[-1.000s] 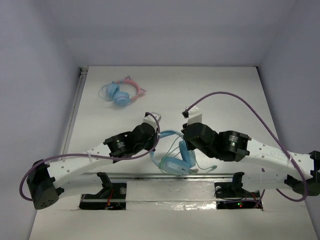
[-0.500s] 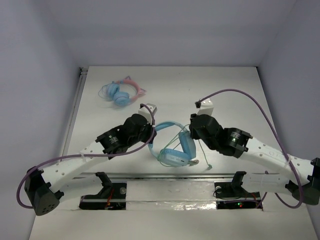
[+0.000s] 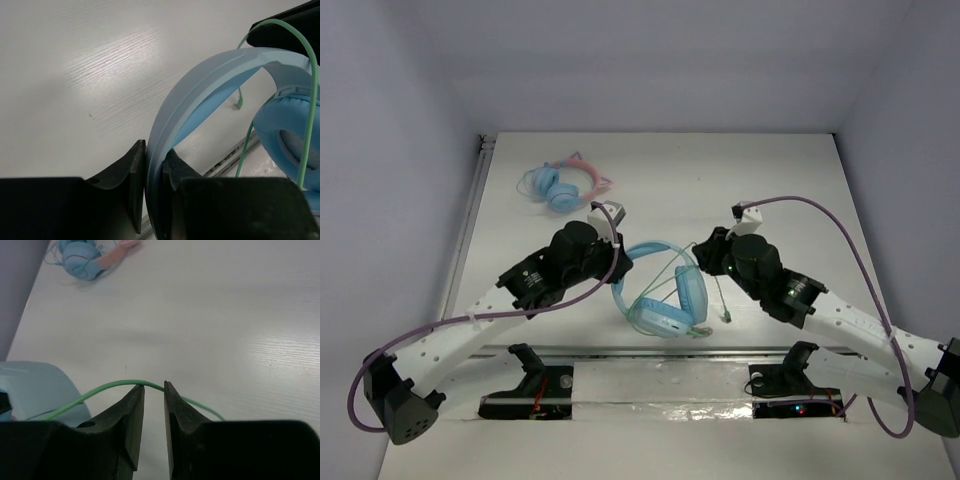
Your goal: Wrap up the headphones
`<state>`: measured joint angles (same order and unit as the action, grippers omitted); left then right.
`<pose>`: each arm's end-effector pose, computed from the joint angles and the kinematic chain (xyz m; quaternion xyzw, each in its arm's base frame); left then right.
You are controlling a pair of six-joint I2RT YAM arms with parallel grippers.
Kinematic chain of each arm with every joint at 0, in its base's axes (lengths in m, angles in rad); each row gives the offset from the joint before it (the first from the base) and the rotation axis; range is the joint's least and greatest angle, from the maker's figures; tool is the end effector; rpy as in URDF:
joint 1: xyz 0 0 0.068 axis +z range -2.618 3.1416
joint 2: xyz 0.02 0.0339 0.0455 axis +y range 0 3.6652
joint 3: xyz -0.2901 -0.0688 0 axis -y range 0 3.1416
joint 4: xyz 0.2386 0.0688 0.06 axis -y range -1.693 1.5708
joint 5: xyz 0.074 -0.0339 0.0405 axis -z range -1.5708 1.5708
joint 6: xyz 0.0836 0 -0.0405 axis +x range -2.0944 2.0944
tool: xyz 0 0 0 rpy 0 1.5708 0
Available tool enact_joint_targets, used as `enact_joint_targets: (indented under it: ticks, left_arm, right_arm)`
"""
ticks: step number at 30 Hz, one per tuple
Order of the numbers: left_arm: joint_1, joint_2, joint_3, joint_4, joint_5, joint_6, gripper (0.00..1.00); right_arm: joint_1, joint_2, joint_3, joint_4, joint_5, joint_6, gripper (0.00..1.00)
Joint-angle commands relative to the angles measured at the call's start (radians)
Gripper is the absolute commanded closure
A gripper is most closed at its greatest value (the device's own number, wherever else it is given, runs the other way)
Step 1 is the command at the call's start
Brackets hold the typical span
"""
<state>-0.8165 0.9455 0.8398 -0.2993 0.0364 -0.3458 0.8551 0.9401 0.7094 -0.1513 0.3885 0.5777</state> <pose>0.1612 -0.1760 0.3211 0.2044 0.8094 -0.3148 0.4517 0.1783 0.1569 0.2952 -0.0053 0.8200 0.2402 0.5194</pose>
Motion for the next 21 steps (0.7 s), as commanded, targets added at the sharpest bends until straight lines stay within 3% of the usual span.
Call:
enact_joint_targets:
  ticks: [1,8,21]
  left_arm:
    - [-0.001,-0.068,0.114,0.152,0.002,-0.088,1.0]
    - [-0.001,-0.053,0.159,0.157,0.016,-0.098,1.0]
    - [-0.001,-0.01,0.295,0.08,-0.024,-0.078,1.0]
  right_arm:
    - [-0.031,-0.012,-0.06,0.177,-0.066,0.03,0.71]
    - [-0.076,0.025,-0.175,0.381,-0.158,0.008,0.59]
    - [-0.076,-0.003,-0.264,0.547,-0.145,-0.019,0.42]
